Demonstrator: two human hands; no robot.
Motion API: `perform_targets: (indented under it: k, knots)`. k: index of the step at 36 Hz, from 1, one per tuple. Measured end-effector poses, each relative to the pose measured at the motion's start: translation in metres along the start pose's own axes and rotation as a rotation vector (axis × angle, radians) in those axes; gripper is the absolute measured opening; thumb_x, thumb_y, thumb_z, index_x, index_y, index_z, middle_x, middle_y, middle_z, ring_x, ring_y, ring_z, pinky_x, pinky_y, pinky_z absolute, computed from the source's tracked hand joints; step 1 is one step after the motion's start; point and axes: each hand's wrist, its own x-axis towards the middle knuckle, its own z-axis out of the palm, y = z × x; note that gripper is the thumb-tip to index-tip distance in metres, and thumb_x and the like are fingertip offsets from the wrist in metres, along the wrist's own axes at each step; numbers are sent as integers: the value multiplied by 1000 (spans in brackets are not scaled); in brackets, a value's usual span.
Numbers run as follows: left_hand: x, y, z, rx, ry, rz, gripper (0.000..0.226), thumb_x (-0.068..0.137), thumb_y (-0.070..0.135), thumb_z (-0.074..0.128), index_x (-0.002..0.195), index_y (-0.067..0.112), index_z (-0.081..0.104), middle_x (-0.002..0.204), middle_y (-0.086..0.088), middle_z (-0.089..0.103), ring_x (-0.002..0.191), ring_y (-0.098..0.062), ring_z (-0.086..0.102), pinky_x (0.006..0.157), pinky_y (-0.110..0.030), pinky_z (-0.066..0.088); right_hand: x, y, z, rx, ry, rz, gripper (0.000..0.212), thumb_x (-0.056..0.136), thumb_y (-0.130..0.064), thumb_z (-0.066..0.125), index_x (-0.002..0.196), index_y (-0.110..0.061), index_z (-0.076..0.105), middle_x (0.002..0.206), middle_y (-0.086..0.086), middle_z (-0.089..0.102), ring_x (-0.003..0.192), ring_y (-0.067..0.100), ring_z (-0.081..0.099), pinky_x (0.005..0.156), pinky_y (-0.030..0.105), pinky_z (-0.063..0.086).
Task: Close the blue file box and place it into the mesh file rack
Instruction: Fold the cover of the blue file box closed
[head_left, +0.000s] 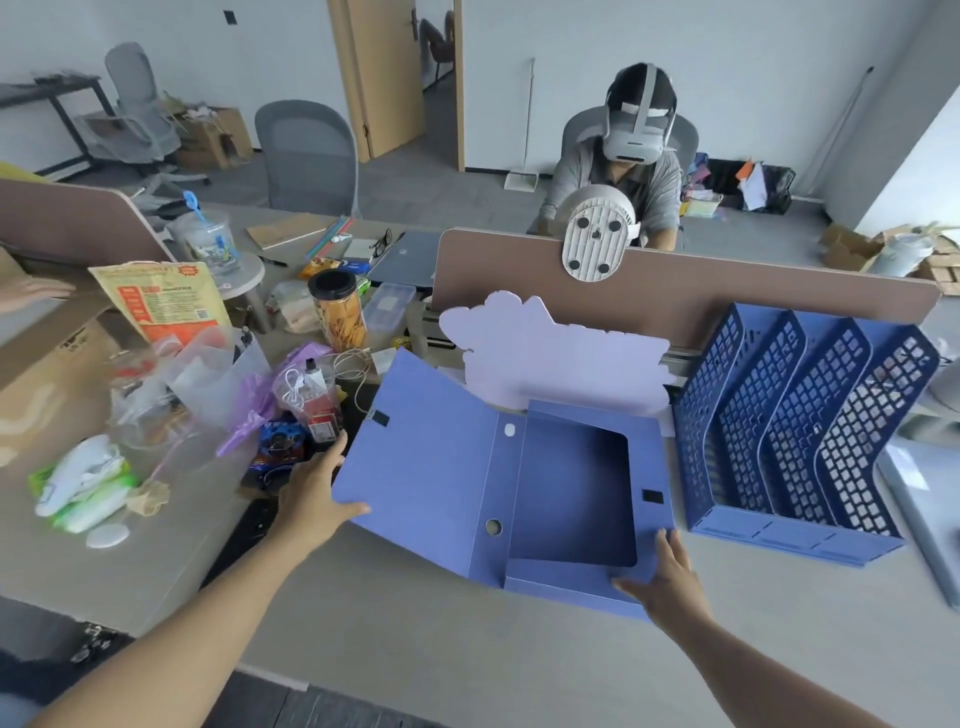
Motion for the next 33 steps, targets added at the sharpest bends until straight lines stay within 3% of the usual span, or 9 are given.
perform_targets:
  k: [6,10,13,16,19,24,28,31,33]
  knots:
    - [-17,60,-6,-259,-121,84,108,81,7,79,157,36,6,134,11,44,119,-12,50,94,-30,43,-5,-3,8,12,6,1,106,78,-48,73,156,-16,9,164,-3,1,142,31,27,113,40,32]
    - [-31,93,2,-369,-154,181,87,85,4,73,150,43,29,137,23,49,104,25,54,94,-17,46,-9,-3,7,54,1,-11,103,79,-45,73,156,-18,9,164,-6,-1,142,29,24,109,38,34]
    - [-35,111,14,-411,-188,237,76,85,9,71,142,50,41,138,32,52,111,15,59,104,-33,49,-11,-1,4,93,-19,2,100,80,-39,74,156,-19,11,164,-5,-2,145,27,21,106,34,36]
    - [-41,129,28,-447,-247,277,76,88,10,69,145,48,37,125,48,54,115,7,61,94,-19,53,-5,4,-1,187,-74,26,90,81,-20,74,154,-22,22,164,-8,6,137,19,36,84,28,49]
    - [-46,140,46,-498,-337,317,80,90,7,67,145,52,31,136,40,52,126,0,56,100,-26,52,-4,4,-13,256,-129,26,75,83,-2,67,149,-20,35,161,-11,16,113,12,44,69,25,49]
    - [-49,150,73,-456,-387,383,92,81,31,79,150,51,21,158,33,23,145,9,22,115,-33,35,-5,-33,-37,381,-86,-8,49,90,-22,65,137,-16,53,155,4,38,129,23,50,87,28,44]
    - [-46,160,93,-412,-493,422,107,66,51,86,149,56,17,157,37,17,142,17,15,115,-24,21,-21,-92,-65,542,-121,-177,48,98,-29,53,145,-22,45,141,1,54,131,16,50,97,21,33]
    - [-40,168,103,-393,-553,439,91,66,72,72,141,62,22,160,27,21,146,8,19,117,-26,20,-22,-118,-73,612,-138,-245,56,98,-39,49,150,-35,29,136,-1,58,130,13,49,101,23,31]
    - [-33,170,110,-436,-540,366,72,77,66,67,138,60,28,159,23,24,145,2,23,116,-27,21,-22,-124,-74,672,-133,-249,58,97,-40,49,150,-37,25,131,0,62,123,13,53,97,20,36]
